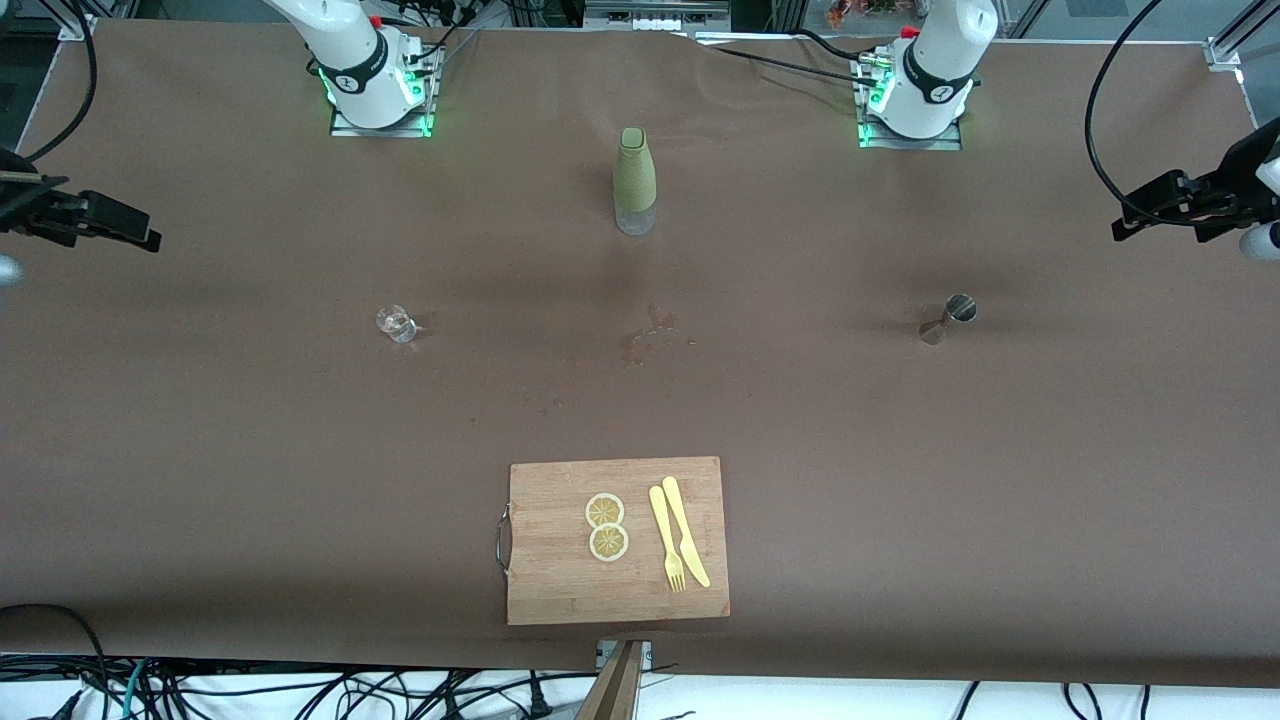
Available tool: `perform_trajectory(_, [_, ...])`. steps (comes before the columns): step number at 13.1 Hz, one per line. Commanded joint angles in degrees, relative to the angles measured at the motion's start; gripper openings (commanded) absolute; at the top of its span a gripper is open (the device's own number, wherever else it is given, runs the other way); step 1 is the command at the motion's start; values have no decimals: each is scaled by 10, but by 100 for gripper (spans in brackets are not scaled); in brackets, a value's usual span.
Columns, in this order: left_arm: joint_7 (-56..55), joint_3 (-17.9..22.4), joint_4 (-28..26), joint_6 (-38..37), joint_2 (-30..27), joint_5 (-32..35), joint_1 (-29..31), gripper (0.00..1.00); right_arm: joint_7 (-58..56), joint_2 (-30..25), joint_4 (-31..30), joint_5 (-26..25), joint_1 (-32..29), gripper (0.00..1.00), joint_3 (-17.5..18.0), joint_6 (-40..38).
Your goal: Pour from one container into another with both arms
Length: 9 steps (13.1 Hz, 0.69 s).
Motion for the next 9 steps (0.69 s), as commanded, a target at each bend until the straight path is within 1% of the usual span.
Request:
perform_trajectory(1, [-1, -2, 13, -14, 2, 16, 4, 100, -5, 15, 2, -7, -4, 100, 2, 8])
perform_trajectory(3, [5, -1, 11, -13, 4, 19, 8, 100, -5, 16, 2, -7, -22, 100, 0, 11])
perform_trajectory(5, [23, 0, 11, -10, 12, 20, 14, 100, -5, 15, 2, -7, -21, 100, 0, 11])
perform_trajectory(9, [198, 9, 7, 21, 38, 31, 37, 100, -5, 3, 3, 0, -21, 100, 2, -27])
